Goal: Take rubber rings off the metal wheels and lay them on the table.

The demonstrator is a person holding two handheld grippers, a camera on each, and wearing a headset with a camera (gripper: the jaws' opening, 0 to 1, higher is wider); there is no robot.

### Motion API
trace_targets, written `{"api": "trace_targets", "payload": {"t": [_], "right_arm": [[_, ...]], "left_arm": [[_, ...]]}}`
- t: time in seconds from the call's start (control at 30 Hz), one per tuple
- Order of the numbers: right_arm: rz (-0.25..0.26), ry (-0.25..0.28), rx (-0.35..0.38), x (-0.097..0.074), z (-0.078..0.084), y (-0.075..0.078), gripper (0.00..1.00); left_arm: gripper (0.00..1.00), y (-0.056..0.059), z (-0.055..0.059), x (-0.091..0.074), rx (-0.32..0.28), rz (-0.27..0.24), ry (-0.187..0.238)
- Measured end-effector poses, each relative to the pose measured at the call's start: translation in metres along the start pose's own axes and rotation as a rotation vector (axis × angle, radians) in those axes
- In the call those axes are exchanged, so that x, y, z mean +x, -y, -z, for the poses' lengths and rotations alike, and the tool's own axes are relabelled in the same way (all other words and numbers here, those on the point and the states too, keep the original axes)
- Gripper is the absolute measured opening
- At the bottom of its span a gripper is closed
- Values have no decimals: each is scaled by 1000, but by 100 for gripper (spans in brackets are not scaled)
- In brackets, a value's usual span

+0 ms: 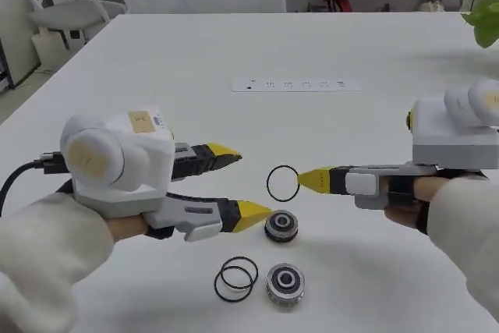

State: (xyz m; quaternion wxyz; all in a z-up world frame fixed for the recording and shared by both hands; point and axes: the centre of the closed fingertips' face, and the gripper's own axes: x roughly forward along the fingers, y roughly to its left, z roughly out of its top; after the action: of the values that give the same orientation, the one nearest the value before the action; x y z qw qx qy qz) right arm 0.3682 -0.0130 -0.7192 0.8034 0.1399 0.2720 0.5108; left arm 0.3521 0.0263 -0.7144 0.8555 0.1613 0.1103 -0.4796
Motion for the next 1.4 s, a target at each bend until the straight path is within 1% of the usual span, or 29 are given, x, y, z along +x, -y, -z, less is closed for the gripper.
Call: {"api": "trace_targets", "payload": {"t": [0.07,0.2,0.3,0.43,0.57,0.63,0.7,0.87,1.0,1.2,1.3,1.4], "right_arm": [[-8,3,-15,0,-3,-5,0],[-25,8,-34,1,-7,-13,0],[-33,8,-44,1,-8,-18,0],[-45,10,-56,1,-10,-24,0],[-56,9,-69,2,-12,-29,0],[-63,7,-72,3,-12,-32,0],[-69,-2,-82,5,-10,-36,0],[-92,-32,-107,9,-4,-46,0],[-113,-61,-124,14,3,-53,0],[-137,-101,-133,19,14,-60,0],[-146,-121,-136,21,20,-63,0],[-158,-141,-139,23,26,-66,0]], "left_arm": [[54,0,-2,-3,1,-4,3],[55,-4,-10,-14,-20,-29,31],[56,-7,-13,-21,-29,-44,44],[59,-10,-12,-33,-43,-71,46],[66,-10,-7,-45,-93,-91,49],[70,-10,-4,-48,-103,-100,45],[74,-12,-4,-53,-107,-114,46],[75,-14,-5,-64,-127,-138,67],[78,-11,-1,-72,-132,-148,72],[80,-1,5,-77,-156,-125,82],[84,2,9,-77,-175,-116,63],[89,5,11,-75,-171,-110,57]]}}
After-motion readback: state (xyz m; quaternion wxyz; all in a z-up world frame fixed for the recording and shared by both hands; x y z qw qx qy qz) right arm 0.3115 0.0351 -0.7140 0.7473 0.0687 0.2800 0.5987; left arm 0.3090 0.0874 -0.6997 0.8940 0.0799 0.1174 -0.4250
